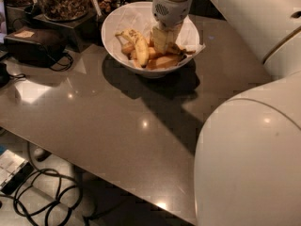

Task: Pick banana from white bowl

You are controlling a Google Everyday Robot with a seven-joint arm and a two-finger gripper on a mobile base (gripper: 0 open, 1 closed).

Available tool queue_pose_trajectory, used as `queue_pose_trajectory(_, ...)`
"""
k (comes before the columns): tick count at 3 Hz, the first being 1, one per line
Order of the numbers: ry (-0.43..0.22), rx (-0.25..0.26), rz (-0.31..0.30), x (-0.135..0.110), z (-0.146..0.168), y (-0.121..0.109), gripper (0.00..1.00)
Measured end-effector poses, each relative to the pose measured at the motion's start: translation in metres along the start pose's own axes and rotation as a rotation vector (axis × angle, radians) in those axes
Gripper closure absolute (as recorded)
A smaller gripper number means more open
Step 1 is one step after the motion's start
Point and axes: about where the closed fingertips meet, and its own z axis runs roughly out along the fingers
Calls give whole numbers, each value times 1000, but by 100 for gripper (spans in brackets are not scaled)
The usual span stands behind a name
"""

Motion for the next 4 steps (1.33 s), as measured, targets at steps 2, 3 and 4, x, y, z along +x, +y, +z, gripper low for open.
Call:
queue_pose_trajectory(2, -310, 62, -144, 11, -97, 29, 100)
queue_pose_trajectory(3, -421, 78, -235, 29, -124, 47, 100)
queue_pose_trajectory(4, -430, 60, -273, 21, -125, 50, 100)
